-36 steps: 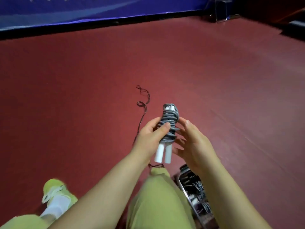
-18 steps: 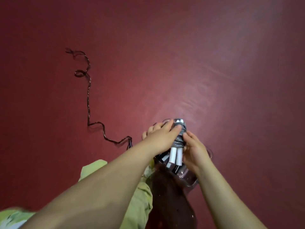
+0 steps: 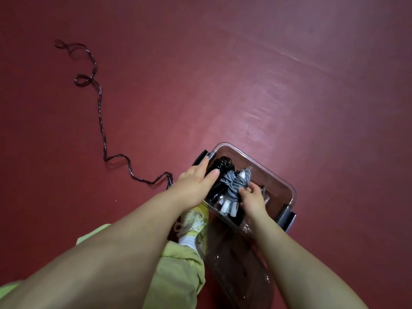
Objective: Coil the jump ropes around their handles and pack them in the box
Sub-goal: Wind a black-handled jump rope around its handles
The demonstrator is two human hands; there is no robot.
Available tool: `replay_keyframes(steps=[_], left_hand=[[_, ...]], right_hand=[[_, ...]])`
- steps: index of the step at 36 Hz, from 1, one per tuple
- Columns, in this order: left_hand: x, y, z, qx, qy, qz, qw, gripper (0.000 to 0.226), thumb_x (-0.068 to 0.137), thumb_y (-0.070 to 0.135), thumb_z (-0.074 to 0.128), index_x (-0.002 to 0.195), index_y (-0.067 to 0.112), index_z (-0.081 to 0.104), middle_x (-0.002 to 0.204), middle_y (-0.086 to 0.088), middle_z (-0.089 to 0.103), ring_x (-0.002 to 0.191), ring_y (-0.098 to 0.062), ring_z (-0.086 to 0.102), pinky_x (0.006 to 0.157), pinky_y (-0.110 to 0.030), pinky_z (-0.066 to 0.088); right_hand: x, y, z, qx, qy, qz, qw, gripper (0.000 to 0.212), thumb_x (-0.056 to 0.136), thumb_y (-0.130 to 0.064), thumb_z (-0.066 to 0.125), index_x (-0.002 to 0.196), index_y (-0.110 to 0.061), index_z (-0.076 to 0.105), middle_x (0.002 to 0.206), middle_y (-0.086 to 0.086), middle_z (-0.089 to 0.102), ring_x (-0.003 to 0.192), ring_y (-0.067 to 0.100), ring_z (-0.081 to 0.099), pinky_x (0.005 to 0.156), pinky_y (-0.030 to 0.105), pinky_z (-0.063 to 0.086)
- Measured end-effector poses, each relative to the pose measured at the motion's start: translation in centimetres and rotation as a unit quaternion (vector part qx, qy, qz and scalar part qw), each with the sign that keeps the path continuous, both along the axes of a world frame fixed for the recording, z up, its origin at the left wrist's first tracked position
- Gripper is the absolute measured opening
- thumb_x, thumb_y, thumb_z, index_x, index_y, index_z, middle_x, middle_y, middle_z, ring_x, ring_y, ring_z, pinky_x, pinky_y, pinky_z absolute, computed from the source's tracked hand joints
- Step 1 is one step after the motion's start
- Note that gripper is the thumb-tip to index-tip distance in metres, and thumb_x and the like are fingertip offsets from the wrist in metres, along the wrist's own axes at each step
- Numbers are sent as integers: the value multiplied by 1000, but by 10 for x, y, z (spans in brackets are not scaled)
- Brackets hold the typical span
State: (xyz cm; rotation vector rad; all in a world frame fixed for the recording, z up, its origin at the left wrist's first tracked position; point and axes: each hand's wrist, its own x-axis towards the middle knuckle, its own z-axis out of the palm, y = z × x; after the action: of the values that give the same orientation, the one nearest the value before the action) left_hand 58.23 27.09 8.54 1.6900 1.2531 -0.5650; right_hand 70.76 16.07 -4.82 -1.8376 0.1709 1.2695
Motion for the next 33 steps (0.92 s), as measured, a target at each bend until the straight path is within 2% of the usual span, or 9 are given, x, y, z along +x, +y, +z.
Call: replay_keyframes(steps=[3,6,10,13,16,20,24,30,33], left_hand=[[-5,3,2,-4,-13,12,1000,61,96,62,18,151,43,-3,162,5,5,148,-23,6,118,-45,9],[-13,7,5,-7,-10,16,1000,62,95,63,17,151,44,-4,162,3,5,149,-25,7,118,-45,10],[-21,13,14,5,-18,0,1000,63,94,66,16,150,44,-6,162,1,5,148,-26,7,119,-47,10],[-24,24,29,33,-36,-6,999,63,95,65,15,150,43,-5,162,0,5,149,-24,6,119,-45,8],[-35,40,43,66,-51,-12,996,63,94,65,14,151,43,-1,162,0,8,149,-21,5,120,-42,6],[-68,62,52,96,-61,-6,993,63,94,65,17,151,42,5,161,-1,13,149,-20,9,121,-41,7],[-114,74,45,114,-62,39,991,63,95,61,23,152,37,11,160,-2,18,148,-18,13,121,-36,9],[-175,74,-6,82,-38,141,986,59,98,55,27,152,32,18,159,-4,22,147,-21,19,118,-35,15],[-190,64,-41,59,-36,204,976,59,99,53,30,152,28,22,158,-5,26,145,-22,22,116,-33,17]], right_hand=[[-6,0,6,-20,-21,6,1000,42,92,-11,61,132,-11,47,120,10,64,96,21,63,92,38,51],[-9,-4,23,-33,-68,-4,997,56,93,-19,63,142,-8,38,126,7,55,100,17,52,86,28,38],[-15,-4,53,14,-138,26,990,68,92,-22,64,149,-12,29,147,6,43,129,20,45,102,27,33],[-21,9,79,65,-159,68,983,65,92,-22,64,148,-14,32,150,2,39,136,18,39,110,29,30],[-30,33,105,124,-159,113,973,58,93,-20,63,145,-13,38,142,0,46,129,14,45,105,27,35],[-50,70,126,192,-106,164,962,49,94,-17,61,139,-13,45,132,-1,54,121,11,53,100,26,40],[-77,102,128,236,-74,222,943,41,94,-16,60,133,-16,49,122,-4,58,107,-2,55,90,18,46],[-121,142,86,205,-37,340,917,31,93,-26,62,124,-26,56,123,-4,62,112,3,57,99,28,45],[-141,156,50,159,-38,385,908,36,94,-23,61,129,-16,56,124,0,60,100,-2,57,87,17,47]])
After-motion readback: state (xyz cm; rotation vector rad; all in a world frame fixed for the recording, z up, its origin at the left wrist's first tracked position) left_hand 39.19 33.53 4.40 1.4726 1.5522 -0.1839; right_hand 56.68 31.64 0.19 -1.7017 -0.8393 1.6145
